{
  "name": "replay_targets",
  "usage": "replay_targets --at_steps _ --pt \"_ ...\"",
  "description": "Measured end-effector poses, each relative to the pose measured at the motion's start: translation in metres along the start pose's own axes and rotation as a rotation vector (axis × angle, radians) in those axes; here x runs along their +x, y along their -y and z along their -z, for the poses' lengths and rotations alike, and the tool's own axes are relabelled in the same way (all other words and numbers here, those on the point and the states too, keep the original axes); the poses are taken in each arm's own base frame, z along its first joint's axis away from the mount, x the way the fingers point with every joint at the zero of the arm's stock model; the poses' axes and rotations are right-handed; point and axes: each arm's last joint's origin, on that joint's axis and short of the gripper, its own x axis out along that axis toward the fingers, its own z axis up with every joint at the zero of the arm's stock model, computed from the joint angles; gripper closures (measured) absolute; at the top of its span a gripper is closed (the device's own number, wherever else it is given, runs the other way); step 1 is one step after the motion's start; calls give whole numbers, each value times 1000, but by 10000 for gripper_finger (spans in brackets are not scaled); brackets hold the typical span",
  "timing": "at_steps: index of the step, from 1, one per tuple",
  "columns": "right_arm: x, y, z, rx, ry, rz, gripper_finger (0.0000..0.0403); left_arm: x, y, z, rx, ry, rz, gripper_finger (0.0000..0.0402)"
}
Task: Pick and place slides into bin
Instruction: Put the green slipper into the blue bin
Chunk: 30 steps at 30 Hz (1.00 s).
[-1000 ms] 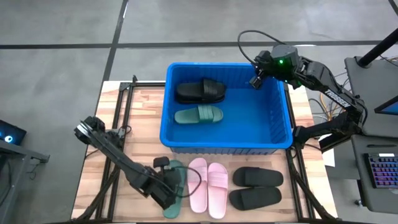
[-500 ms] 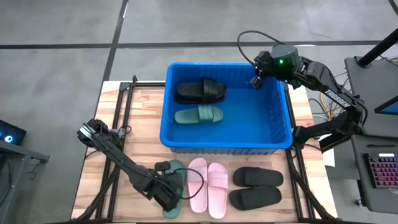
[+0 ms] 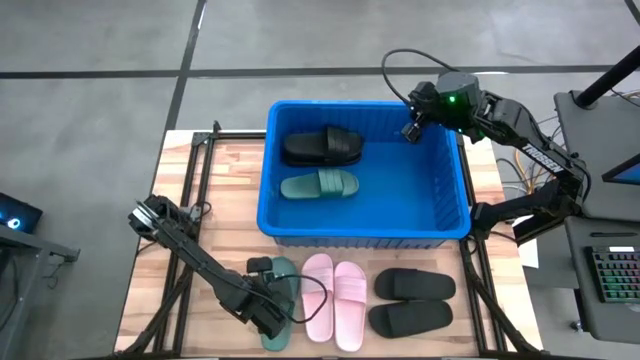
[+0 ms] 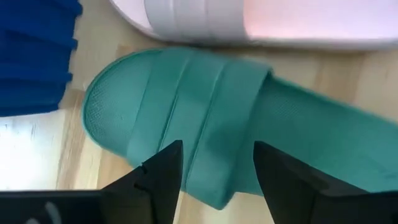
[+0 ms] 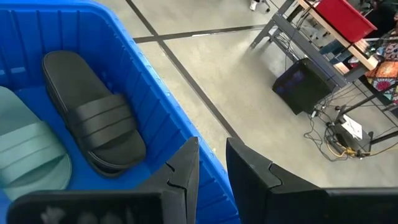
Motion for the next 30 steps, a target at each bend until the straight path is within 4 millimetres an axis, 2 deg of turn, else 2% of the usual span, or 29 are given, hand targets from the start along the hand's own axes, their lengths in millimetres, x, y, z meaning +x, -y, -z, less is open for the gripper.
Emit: replay_targets --at_steps 10,21,25,30 --pt "0 0 0 -8 0 0 330 5 -1 2 107 30 -29 231" --pt "0 0 0 -20 -1 1 330 17 -4 16 250 -2 -69 231" --pt "0 0 0 -26 0 0 330 20 -6 17 251 15 -103 231" --pt "0 0 0 -26 0 0 330 25 -10 19 150 19 -126 232"
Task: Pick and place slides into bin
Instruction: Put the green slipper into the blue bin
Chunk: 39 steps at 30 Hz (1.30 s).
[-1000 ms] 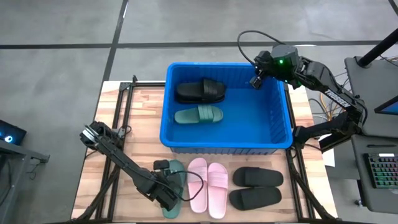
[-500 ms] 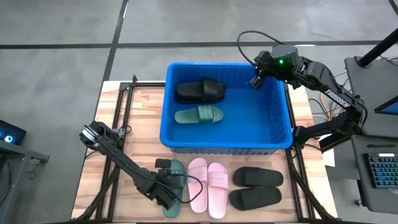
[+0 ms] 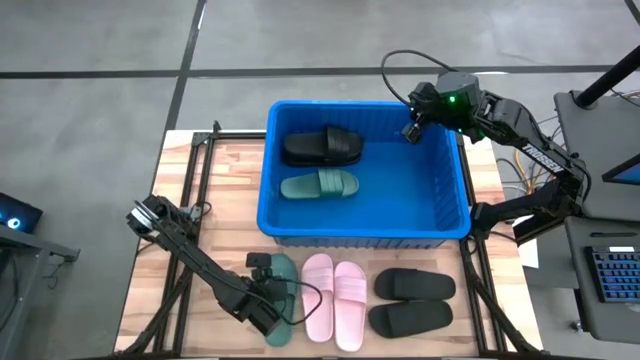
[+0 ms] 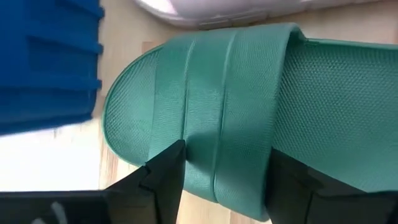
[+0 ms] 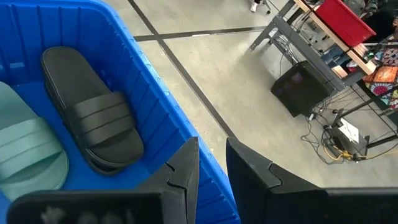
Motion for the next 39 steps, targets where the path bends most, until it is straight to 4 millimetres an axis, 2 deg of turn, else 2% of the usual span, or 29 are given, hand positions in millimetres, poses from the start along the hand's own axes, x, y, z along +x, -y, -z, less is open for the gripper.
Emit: replay_targets --at_steps 4,11,13,19,24,32,39 --pt "0 0 0 -2 0 0 330 2 0 1 -28 5 1 259" --pt "0 0 0 -15 0 0 330 -1 2 -1 -43 7 50 373" --pt "0 0 0 -28 0 0 330 -2 2 -2 -46 -6 72 392" --pt "0 0 0 -26 2 1 330 -16 2 -9 -49 5 113 399" --pt "0 0 -1 -21 13 4 330 -40 -5 -16 -25 67 169 400" --pt "0 1 -2 -16 24 7 330 -89 -40 -11 -94 164 241 400" --pt "0 1 -3 -15 25 7 330 -136 -77 -11 -224 469 216 401"
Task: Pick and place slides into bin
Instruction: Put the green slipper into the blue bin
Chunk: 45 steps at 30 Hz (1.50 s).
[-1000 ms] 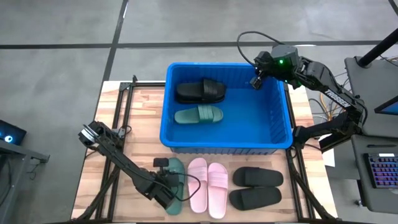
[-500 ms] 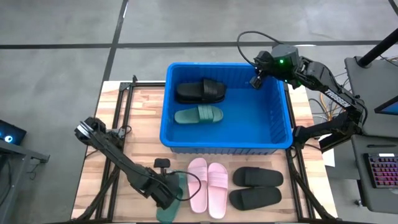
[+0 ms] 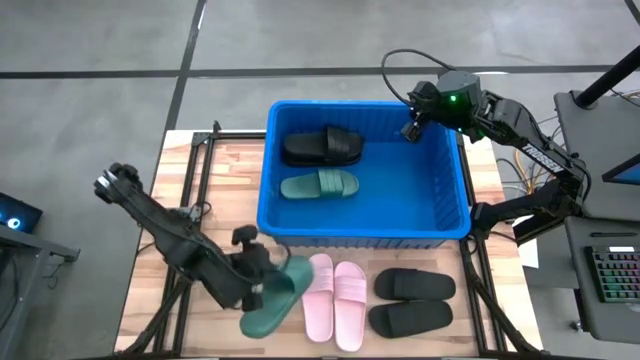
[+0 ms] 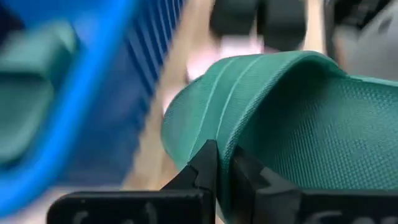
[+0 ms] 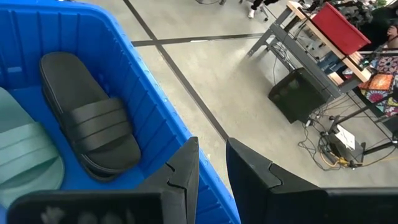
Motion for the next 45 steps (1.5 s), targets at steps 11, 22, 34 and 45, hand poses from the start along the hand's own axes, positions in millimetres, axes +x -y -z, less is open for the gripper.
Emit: replay_targets --at_steps 11,22,34,45 --pt "0 0 0 -1 1 0 330 -50 -34 -68 203 569 -18 401" --pt "-1 2 -2 -40 25 18 330 -35 -102 -99 396 557 -115 401" --pt "-5 14 -9 121 55 278 330 -12 -212 -126 550 571 -34 401" --pt "-1 14 -9 263 65 276 330 24 -279 -125 656 521 30 401"
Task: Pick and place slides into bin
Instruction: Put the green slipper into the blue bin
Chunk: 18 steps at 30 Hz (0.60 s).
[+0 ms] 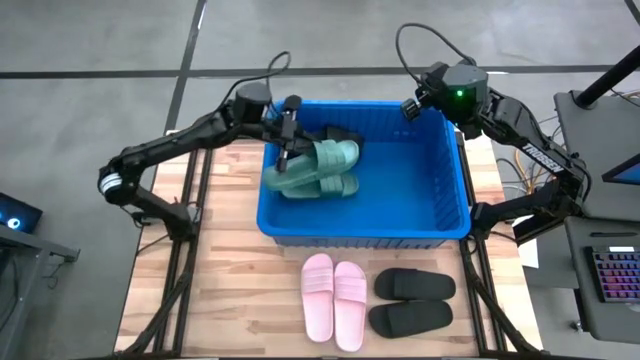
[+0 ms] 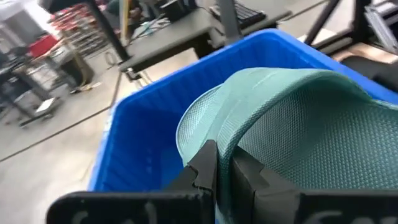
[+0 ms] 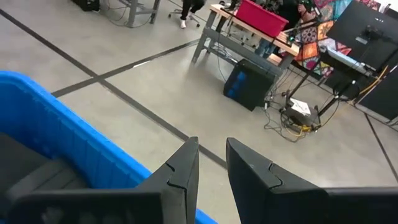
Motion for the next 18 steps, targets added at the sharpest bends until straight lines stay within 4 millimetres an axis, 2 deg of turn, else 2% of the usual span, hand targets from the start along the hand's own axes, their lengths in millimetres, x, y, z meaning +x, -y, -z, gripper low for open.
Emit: replay_targets --at_steps 8,12,16,18 --pt "1 1 0 1 -3 6 330 39 -9 37 9 27 131 401" --pt "1 1 0 1 -4 9 330 54 -13 47 25 77 155 401" --pt "1 1 0 -33 -5 8 330 66 -6 51 23 72 182 401" --pt "1 1 0 -61 -4 8 330 73 3 54 74 43 218 401"
